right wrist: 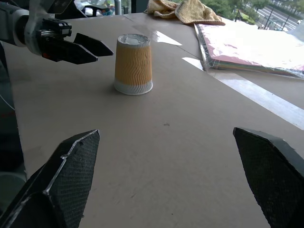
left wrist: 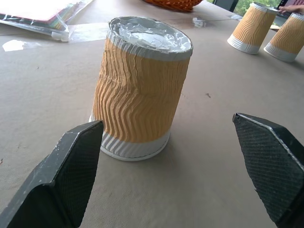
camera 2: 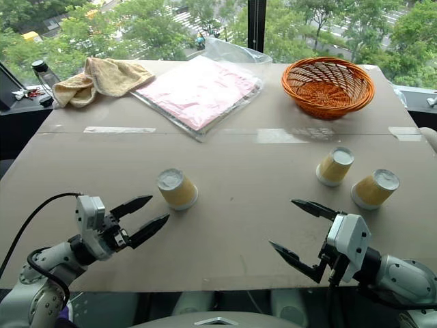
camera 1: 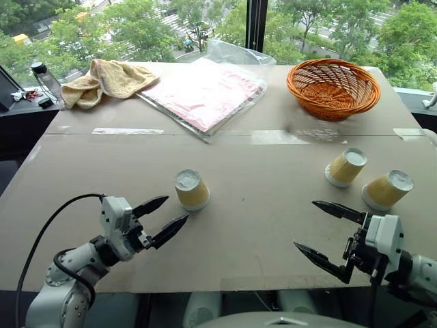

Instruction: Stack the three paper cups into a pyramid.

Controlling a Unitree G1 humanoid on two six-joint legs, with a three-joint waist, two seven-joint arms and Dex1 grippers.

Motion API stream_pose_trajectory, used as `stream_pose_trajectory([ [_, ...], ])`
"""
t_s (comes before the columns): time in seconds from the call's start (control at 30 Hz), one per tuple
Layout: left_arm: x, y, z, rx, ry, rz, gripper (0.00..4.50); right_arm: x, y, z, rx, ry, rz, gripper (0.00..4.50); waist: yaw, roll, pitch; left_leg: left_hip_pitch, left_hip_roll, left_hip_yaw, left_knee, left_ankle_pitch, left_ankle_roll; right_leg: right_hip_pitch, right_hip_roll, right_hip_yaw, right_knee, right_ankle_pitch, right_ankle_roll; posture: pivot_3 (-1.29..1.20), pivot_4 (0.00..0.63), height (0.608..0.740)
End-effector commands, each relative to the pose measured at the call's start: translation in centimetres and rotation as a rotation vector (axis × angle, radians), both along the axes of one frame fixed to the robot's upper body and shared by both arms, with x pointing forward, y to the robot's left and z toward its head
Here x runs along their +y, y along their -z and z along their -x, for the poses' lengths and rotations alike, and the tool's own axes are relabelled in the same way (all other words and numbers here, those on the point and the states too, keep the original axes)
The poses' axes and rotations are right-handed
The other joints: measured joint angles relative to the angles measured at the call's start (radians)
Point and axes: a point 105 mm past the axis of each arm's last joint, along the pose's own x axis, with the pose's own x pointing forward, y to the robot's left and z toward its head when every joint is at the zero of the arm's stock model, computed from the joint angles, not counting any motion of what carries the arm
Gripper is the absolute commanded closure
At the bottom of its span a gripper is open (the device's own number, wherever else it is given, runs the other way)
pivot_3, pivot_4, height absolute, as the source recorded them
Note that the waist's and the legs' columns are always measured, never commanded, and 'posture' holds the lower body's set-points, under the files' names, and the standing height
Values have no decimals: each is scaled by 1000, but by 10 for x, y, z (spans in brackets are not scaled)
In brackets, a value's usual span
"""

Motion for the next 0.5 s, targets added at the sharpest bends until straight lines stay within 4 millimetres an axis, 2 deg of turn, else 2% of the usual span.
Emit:
stream_pose_trajectory([
  [0.03,-2,-11,-10,-57,7,-21,0,3,-5,5,-33,-25,1,53,0,0,0,0,0,0,0,0,0,0,0,0,0,0,0,0,150,740],
  [0.17,-8,-17,-26,-92,18,-39,0,1,-4,6,-39,0,7,53,0,0,0,0,0,0,0,0,0,0,0,0,0,1,-1,0,150,740],
  [0.3,-14,-13,-36,-101,47,-62,0,0,-4,8,-44,24,12,53,-3,0,0,0,0,0,0,0,0,0,0,0,0,1,-1,0,150,740],
  [0.4,-20,-13,-40,-107,67,-48,877,-1,-4,11,-44,41,13,0,-5,0,0,0,0,0,0,0,0,0,1,1,0,1,-1,0,150,740],
  [0.43,-22,-13,-42,-111,80,-43,1434,-2,-3,11,-45,49,14,0,-5,0,0,0,0,0,0,0,0,0,1,1,0,1,-1,0,150,740],
  [0.5,-26,-14,-43,-119,98,-39,2077,-2,-4,11,-46,67,14,0,-3,0,0,0,0,0,0,0,0,0,0,1,1,1,-1,0,150,740],
])
